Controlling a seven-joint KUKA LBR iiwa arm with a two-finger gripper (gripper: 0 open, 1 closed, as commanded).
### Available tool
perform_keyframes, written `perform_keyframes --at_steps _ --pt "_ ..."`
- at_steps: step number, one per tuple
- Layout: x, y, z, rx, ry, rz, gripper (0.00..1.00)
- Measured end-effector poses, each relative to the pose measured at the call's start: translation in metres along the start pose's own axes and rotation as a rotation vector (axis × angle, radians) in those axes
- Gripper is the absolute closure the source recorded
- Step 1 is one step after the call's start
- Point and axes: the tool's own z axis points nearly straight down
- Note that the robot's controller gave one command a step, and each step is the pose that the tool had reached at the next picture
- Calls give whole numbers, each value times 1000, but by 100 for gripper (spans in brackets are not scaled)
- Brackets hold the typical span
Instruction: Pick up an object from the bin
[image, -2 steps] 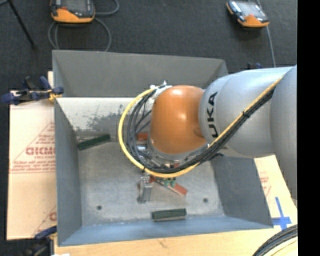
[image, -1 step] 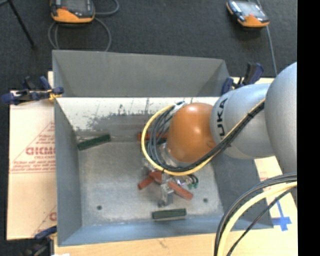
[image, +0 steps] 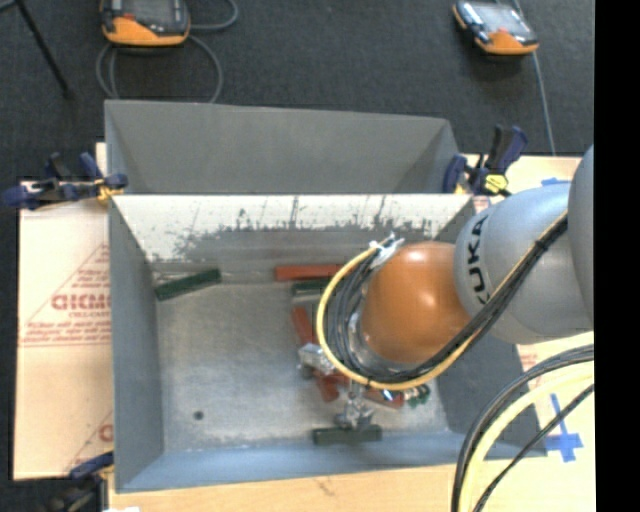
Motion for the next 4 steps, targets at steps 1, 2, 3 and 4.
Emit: perform_keyframes --at_steps 1,2,3,4 --pt "-36 -71 4 -7 18 -370 0" --pt "-55 -134 5 -10 18 -599 0" --pt "-118 -132 -10 -9 13 -626 0" --pt "-90 -164 3 -6 10 -616 0"
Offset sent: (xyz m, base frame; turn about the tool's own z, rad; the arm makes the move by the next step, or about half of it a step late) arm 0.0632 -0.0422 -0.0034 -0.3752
